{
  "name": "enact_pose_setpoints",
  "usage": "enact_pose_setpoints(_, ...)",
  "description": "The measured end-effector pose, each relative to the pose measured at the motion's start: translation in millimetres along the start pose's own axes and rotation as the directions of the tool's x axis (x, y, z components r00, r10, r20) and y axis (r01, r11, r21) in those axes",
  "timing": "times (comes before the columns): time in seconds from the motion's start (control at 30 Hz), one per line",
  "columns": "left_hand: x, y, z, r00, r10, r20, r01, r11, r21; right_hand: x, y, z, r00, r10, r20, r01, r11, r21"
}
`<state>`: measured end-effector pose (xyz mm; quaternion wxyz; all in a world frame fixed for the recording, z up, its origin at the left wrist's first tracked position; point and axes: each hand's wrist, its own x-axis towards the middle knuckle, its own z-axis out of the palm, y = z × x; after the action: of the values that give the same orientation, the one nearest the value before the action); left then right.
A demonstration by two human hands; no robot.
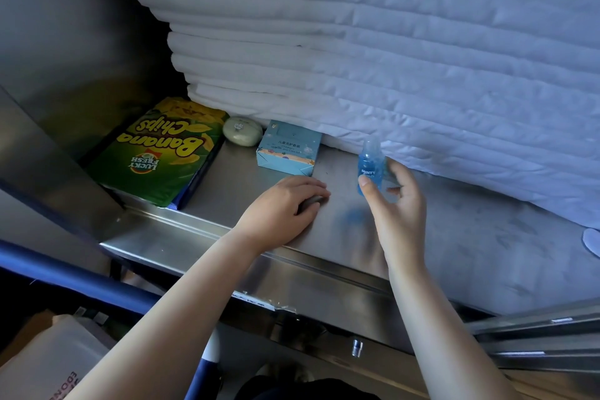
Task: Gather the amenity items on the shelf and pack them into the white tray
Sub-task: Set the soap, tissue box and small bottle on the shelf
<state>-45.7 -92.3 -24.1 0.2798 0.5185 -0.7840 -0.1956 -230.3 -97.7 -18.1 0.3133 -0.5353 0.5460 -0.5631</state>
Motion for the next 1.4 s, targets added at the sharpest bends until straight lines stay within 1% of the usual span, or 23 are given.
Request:
enact_pose_setpoints(0.07, -0.4, 0.1, 0.3, 1.0, 0.0, -0.006, 0.0, 1.0, 0.006, 6.2, -0.8, 3.8, 1.0, -0.012, -0.008, 0.012, 0.999, -0.039)
enact_pose_setpoints(0.2, -1.3, 0.4, 0.8, 1.0, 0.011, -0.002, -0.011, 1.0, 0.017, 29.1, -4.7, 21.6, 0.998, 0.016, 0.053, -0.01, 0.995, -0.102)
enact_pose_setpoints(0.3, -1.1, 0.0, 0.4, 1.0, 0.019, 0.006, -0.019, 1.0, 0.017, 46.7, -5.3, 38.2, 0.996, -0.016, 0.084, 0.035, 0.972, -0.231)
enact_pose_setpoints(0.43, -1.6, -0.6, 0.2, 0.999, 0.034, 0.007, -0.034, 0.999, 0.026, 57.7, 1.3, 51.4, 0.994, -0.019, 0.108, 0.049, 0.957, -0.284)
enact_pose_setpoints(0.6, -4.2, -0.5, -1.2, 0.999, 0.032, -0.004, -0.031, 0.998, 0.047, 60.3, 8.9, 56.2, 0.997, 0.002, 0.08, 0.019, 0.964, -0.263)
enact_pose_setpoints(0.7, -8.6, 0.1, -3.9, 0.999, 0.026, -0.019, -0.024, 0.995, 0.094, 59.8, 8.9, 58.9, 0.997, 0.01, 0.082, 0.01, 0.971, -0.237)
enact_pose_setpoints(0.8, -14.1, -2.9, -8.4, 0.999, 0.052, -0.008, -0.05, 0.988, 0.143, 58.8, 8.1, 59.7, 0.996, 0.006, 0.088, 0.012, 0.98, -0.197)
enact_pose_setpoints(1.0, -17.4, -7.6, -12.4, 0.997, 0.061, 0.037, -0.065, 0.987, 0.148, 54.9, 10.6, 53.8, 0.984, 0.03, 0.174, 0.011, 0.973, -0.232)
enact_pose_setpoints(1.17, -17.2, -9.9, -11.4, 0.998, 0.055, 0.035, -0.059, 0.989, 0.134, 54.3, 11.8, 56.2, 0.988, 0.015, 0.156, 0.038, 0.943, -0.331)
enact_pose_setpoints(1.3, -16.7, -9.1, -11.4, 0.998, 0.049, 0.031, -0.053, 0.988, 0.142, 50.9, 5.6, 57.1, 0.987, 0.035, 0.159, 0.024, 0.935, -0.354)
enact_pose_setpoints(1.33, -16.8, -9.0, -10.9, 0.998, 0.047, 0.028, -0.051, 0.988, 0.146, 46.9, 4.4, 54.9, 0.986, 0.035, 0.163, 0.032, 0.919, -0.394)
enact_pose_setpoints(1.4, -16.9, -9.8, -9.3, 0.998, 0.056, 0.026, -0.059, 0.985, 0.162, 31.7, 4.6, 46.3, 0.987, 0.004, 0.161, 0.086, 0.835, -0.543)
